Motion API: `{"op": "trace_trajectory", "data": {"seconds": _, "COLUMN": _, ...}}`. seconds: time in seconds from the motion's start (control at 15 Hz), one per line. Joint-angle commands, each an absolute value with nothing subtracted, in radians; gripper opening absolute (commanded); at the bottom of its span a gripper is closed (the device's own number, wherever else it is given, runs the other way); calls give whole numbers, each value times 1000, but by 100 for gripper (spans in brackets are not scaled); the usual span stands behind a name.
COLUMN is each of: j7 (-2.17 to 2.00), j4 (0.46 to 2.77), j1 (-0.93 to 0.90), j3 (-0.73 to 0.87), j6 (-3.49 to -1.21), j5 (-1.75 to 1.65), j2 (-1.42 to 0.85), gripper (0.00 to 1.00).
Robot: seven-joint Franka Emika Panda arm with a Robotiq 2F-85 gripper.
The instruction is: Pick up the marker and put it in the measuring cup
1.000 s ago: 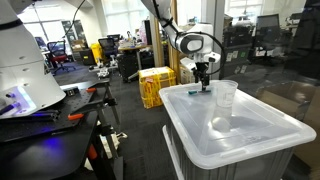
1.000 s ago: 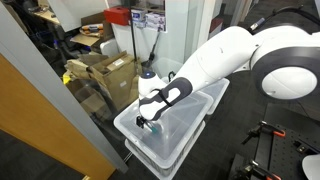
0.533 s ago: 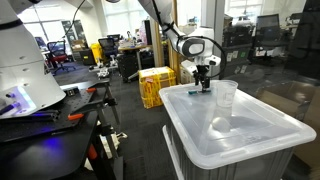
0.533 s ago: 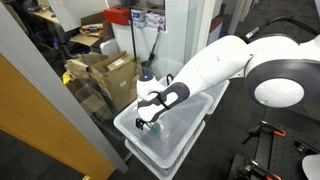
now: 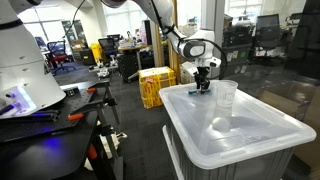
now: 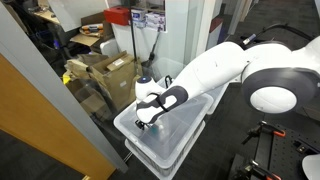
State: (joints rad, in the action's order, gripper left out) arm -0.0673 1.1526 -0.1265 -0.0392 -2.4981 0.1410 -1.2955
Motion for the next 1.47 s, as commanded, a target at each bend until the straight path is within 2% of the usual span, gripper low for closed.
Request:
{"op": "trace_trajectory", "data": {"seconds": 0.0, "j7": -117, "j4": 1088, "j1": -136, "j3": -29, "j6": -2451, "j5": 114, "j2": -1323, "gripper": 27}}
{"op": "trace_trajectory", "data": {"seconds": 0.2, "j7": -126, "j4": 1085, "j1": -140, "j3": -21, "j6": -2457, "j5": 111, "j2": -1322, "gripper": 3}}
{"op": "trace_trajectory", "data": {"seconds": 0.27, "j7": -128, "j4": 1084, "j1": -140, "j3": -19, "j6": -2458, "j5": 111, "j2": -1322, "gripper": 0}}
{"op": "trace_trajectory", "data": {"seconds": 0.4, "j7": -153, "j4": 1092, "j1": -149, "j3": -4, "j6": -2471, "j5": 103, "j2": -1315, "gripper": 5}}
{"op": "trace_trajectory", "data": {"seconds": 1.4, "j7": -392, "j4": 1192, "j1": -382, "j3": 317, "j6": -2630, "j5": 96, "j2": -1248, "gripper": 5}}
